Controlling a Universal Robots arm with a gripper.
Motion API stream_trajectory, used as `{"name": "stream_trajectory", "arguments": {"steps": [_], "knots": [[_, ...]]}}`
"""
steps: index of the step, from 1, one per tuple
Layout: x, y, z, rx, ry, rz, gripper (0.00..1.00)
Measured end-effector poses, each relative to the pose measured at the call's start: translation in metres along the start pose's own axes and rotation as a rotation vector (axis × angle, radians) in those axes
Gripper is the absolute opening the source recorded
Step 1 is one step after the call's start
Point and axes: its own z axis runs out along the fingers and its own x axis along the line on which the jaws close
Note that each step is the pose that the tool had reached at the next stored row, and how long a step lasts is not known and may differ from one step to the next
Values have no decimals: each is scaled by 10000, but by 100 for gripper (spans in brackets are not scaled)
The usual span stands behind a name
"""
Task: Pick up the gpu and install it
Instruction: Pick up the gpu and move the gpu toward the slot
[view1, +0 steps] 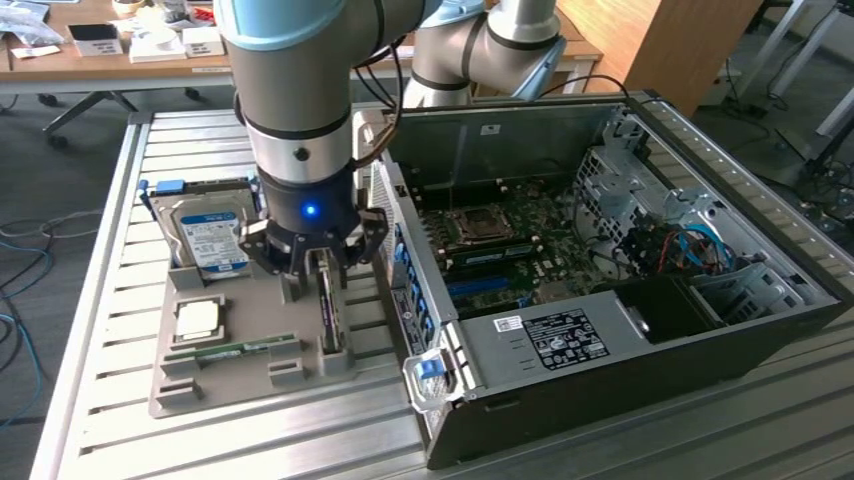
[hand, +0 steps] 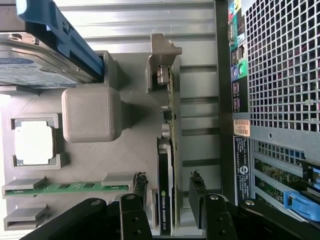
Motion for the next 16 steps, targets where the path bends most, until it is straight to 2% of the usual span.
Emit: {"name": "stream_trajectory", "arguments": {"steps": [16], "knots": [[5,-8,175,-1,0,0,47]]}}
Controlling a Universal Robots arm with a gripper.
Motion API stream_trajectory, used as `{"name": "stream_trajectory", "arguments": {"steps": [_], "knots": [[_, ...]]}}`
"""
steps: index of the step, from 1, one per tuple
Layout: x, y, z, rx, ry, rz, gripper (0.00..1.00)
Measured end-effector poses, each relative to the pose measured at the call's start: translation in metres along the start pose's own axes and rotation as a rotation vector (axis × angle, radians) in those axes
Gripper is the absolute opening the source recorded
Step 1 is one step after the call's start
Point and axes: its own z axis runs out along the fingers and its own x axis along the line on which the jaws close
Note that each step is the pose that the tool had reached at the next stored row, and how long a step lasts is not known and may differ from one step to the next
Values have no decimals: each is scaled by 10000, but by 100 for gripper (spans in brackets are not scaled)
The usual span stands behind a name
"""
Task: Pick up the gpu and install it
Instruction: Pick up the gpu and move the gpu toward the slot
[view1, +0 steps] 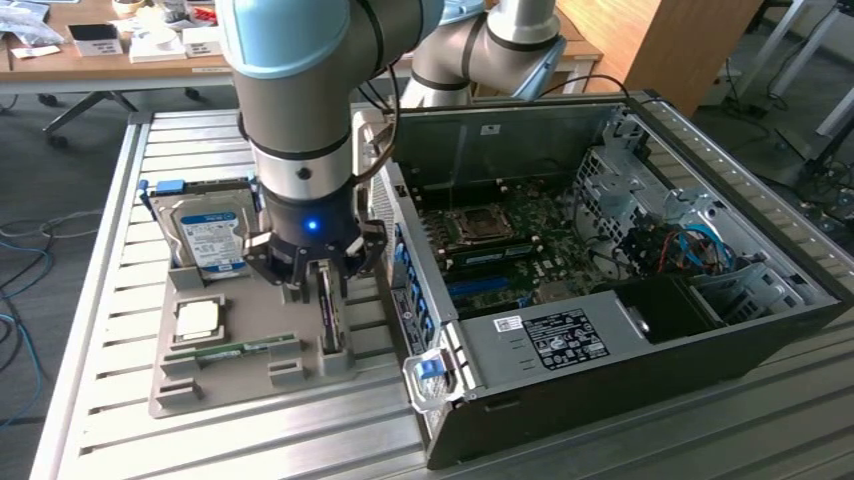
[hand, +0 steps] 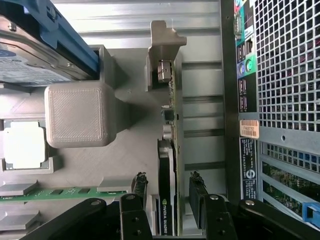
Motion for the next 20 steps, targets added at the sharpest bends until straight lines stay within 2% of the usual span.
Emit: {"name": "stream_trajectory", "arguments": {"steps": [5,10,20], "knots": [[2,1,53,1,1,1,47],[5,40,75,1,0,0,47],[6,52,79,1,0,0,47]]}}
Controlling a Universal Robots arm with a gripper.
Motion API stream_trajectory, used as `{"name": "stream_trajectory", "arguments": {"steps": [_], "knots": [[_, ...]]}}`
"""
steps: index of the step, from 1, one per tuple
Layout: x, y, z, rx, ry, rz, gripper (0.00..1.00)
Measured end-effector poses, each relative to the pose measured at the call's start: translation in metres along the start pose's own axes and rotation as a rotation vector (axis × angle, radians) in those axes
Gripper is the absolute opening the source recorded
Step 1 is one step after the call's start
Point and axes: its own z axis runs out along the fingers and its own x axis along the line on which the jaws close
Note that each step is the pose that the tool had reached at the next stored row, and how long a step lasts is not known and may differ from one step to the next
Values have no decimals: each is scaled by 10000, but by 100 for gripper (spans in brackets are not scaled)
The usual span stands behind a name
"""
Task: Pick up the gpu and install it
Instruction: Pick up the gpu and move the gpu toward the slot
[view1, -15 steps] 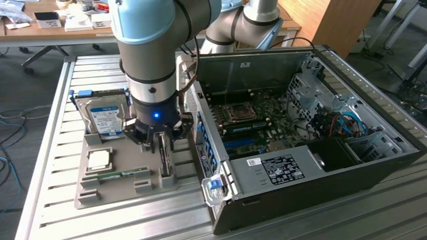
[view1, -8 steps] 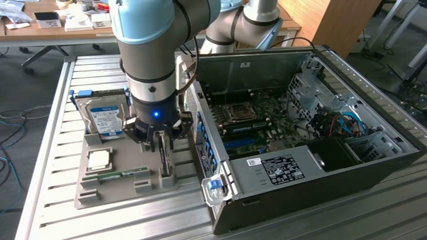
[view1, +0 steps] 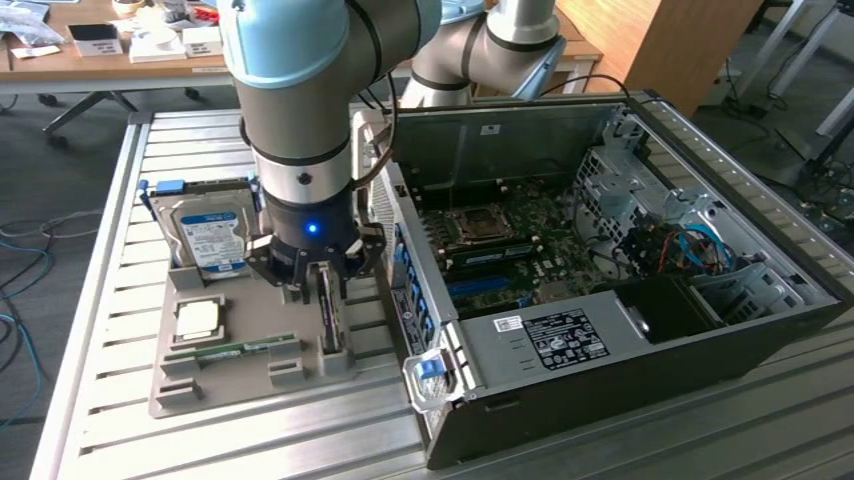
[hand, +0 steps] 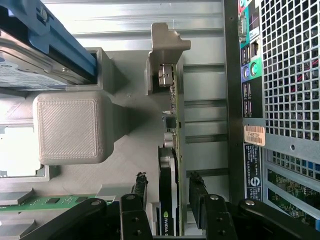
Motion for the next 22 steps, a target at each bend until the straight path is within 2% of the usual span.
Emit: {"name": "stream_trajectory", "arguments": {"steps": [5,6,22], "knots": [[0,0,0,0,0,0,46],[-1,0,0,1,0,1,39],[-16,1,1,5,0,1,38]]}}
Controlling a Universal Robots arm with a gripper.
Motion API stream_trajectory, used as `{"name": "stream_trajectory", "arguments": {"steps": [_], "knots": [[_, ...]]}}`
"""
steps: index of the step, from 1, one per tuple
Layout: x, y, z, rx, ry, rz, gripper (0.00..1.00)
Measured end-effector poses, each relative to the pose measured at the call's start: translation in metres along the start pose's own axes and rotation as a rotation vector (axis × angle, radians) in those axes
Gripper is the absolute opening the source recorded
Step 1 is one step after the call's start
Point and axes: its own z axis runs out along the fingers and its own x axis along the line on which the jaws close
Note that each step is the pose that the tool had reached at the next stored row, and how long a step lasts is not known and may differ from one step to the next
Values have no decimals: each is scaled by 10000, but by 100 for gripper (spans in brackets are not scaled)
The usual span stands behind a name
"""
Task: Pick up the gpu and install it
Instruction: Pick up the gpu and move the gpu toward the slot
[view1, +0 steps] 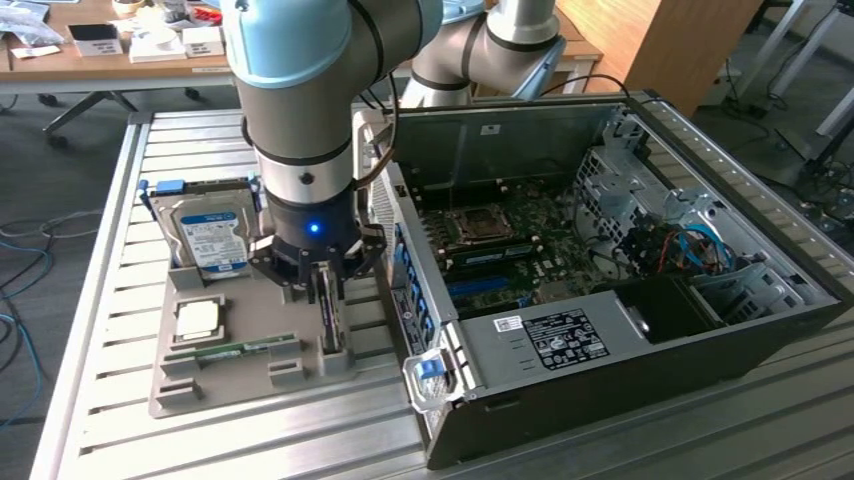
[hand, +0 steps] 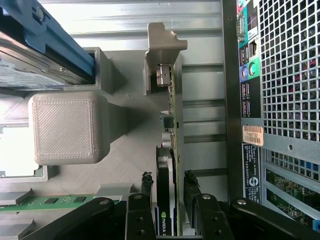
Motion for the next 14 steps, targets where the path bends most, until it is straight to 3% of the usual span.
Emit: {"name": "stream_trajectory", "arguments": {"steps": [2,4,14], "knots": [[0,0,0,0,1,0,38],[0,0,0,1,1,0,27],[0,0,0,-1,2,-53,27]]}}
